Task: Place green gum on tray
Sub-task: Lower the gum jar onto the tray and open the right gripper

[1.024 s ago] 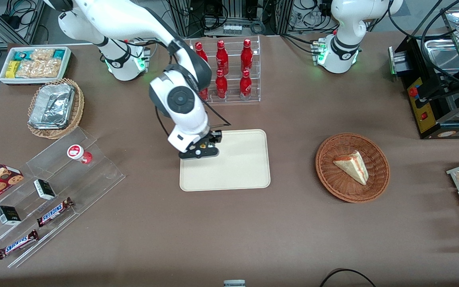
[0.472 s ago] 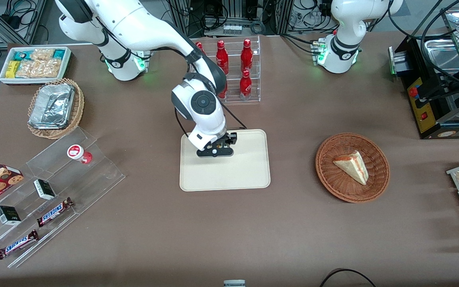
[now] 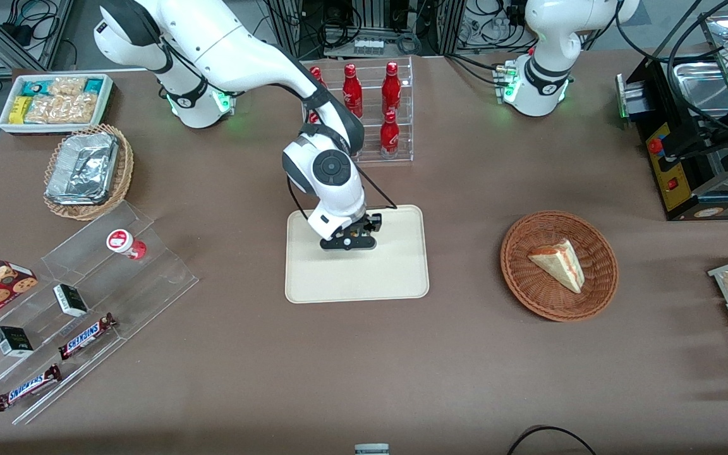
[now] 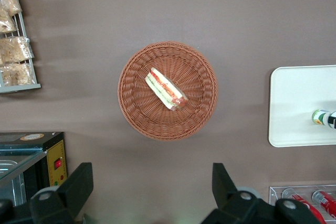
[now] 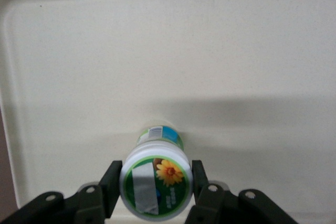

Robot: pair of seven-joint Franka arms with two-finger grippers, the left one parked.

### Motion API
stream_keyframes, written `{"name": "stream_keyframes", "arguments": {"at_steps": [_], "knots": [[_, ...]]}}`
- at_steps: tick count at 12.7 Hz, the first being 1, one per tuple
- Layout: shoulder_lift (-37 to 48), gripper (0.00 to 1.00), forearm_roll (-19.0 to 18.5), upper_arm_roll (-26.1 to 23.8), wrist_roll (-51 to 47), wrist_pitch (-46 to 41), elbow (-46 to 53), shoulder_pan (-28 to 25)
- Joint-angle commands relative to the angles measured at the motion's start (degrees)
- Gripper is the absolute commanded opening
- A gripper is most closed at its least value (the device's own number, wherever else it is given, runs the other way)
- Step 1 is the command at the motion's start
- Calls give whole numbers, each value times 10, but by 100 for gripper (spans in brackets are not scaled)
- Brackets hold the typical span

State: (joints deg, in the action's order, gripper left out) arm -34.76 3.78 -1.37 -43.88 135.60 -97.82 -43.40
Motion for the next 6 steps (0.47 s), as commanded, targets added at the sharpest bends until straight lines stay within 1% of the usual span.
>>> {"name": "stream_keyframes", "arguments": {"at_steps": [1,2,3,6], "knots": [[-3,22,-6,8,-12,13,-5,-7],[-4,72,-6,8,-11,13,-5,-6],[-4,100,-6,8,-11,12,-5,-6],[11,100,-6,8,-9,1,-5,4]]}}
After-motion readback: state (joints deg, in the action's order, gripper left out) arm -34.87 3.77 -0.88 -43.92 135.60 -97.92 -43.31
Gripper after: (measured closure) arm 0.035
